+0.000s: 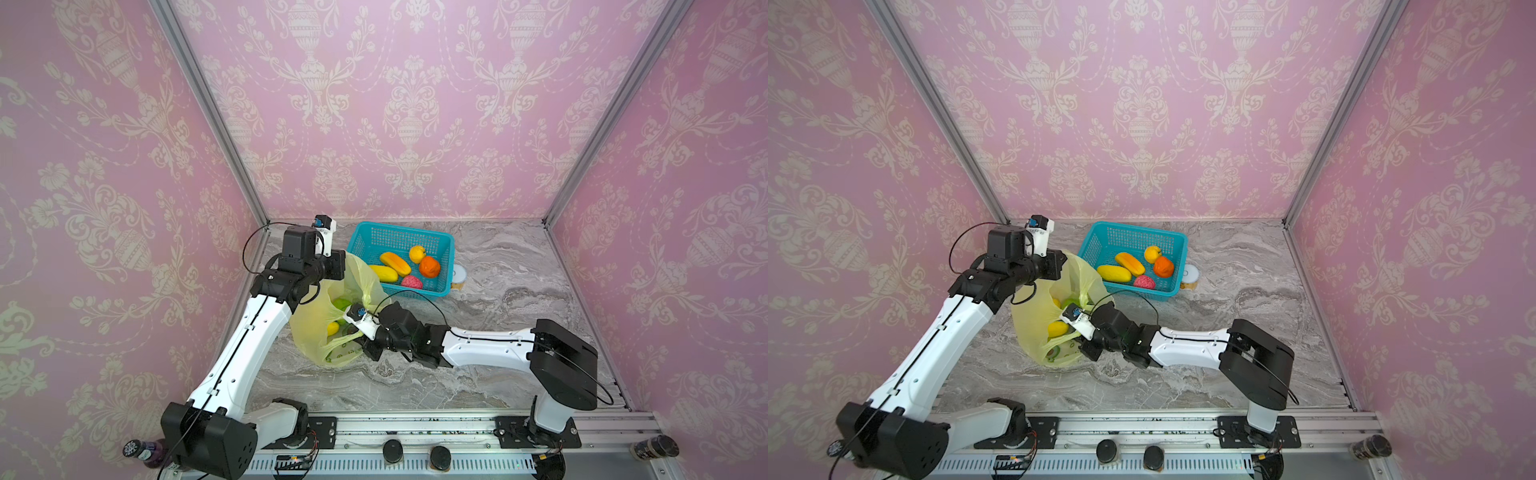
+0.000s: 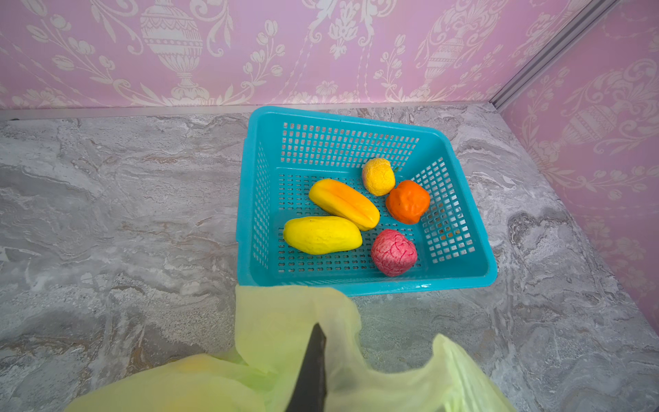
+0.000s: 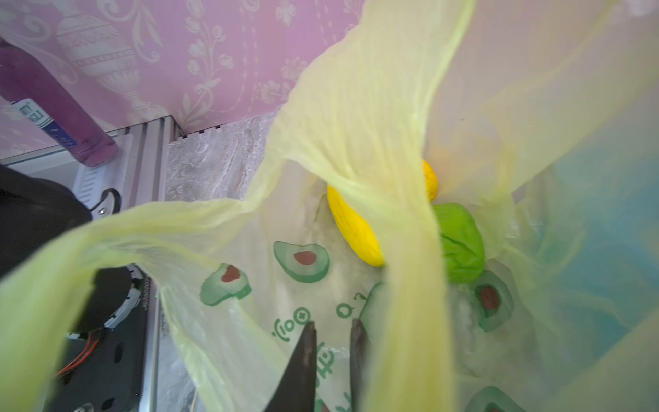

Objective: Untie the knot of the plastic bag and take out the fruit
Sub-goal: 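Reach into the bag with the right gripper toward the green fruit, then grasp the green fruit with the right gripper and lift it out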

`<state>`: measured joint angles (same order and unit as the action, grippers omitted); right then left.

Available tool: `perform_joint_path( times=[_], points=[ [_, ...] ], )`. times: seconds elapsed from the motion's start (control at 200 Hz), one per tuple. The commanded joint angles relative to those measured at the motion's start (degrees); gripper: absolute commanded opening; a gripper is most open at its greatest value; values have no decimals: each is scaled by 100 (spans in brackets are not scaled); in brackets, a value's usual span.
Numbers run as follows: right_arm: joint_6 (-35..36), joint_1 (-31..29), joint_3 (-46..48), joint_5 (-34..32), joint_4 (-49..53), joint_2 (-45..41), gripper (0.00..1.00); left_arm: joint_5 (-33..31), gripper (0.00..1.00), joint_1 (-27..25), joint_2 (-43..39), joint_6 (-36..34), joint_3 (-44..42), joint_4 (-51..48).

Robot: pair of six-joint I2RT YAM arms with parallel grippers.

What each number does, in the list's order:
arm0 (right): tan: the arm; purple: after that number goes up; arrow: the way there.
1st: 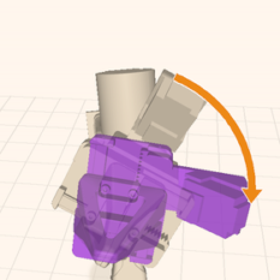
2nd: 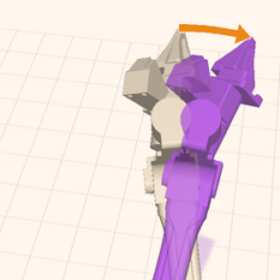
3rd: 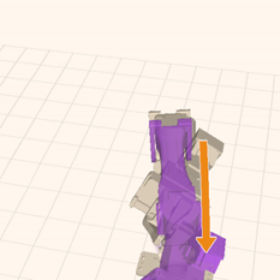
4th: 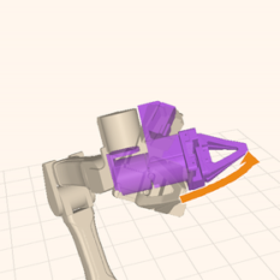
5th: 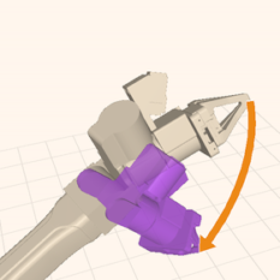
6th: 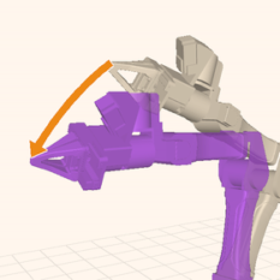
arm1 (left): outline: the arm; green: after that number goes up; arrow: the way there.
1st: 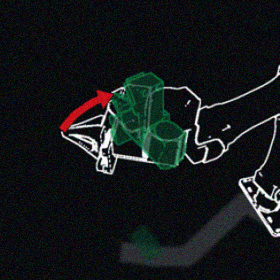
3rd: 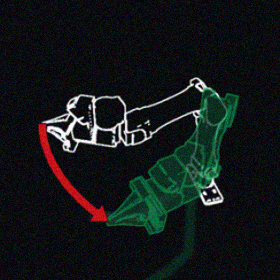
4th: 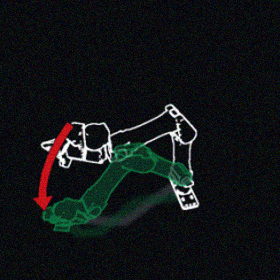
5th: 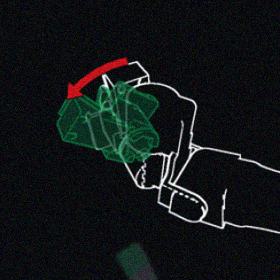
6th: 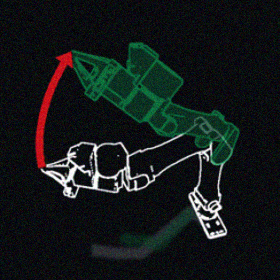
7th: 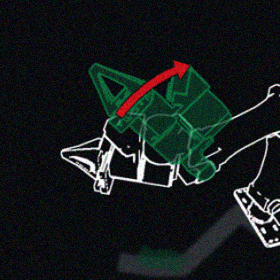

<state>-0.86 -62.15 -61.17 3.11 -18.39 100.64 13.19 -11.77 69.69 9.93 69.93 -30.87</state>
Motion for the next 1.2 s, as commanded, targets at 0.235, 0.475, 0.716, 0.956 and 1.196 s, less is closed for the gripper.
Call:
perform_joint_path(
  times=[0.235, 0.475, 0.716, 0.956, 1.196],
  points=[
    [-500, 309, -1001, -433, 650, 870, 33, 55, 0, 43, -141, 26, 6, 59],
    [-586, 335, -2124, -528, 1272, 1746, 67, 128, 0, 43, -137, 43, 7, 79],
    [-881, 343, -3558, -1123, 2109, 2754, 83, 216, 0, 43, -114, 67, 3, 99],
    [-1501, 333, -4979, -1613, 2750, 3805, 81, 549, 0, 37, -131, 105, -23, 213],
    [-1655, 326, -5108, -1640, 2816, 3967, 64, 514, 0, 43, -125, 114, -23, 209]
  ],
)
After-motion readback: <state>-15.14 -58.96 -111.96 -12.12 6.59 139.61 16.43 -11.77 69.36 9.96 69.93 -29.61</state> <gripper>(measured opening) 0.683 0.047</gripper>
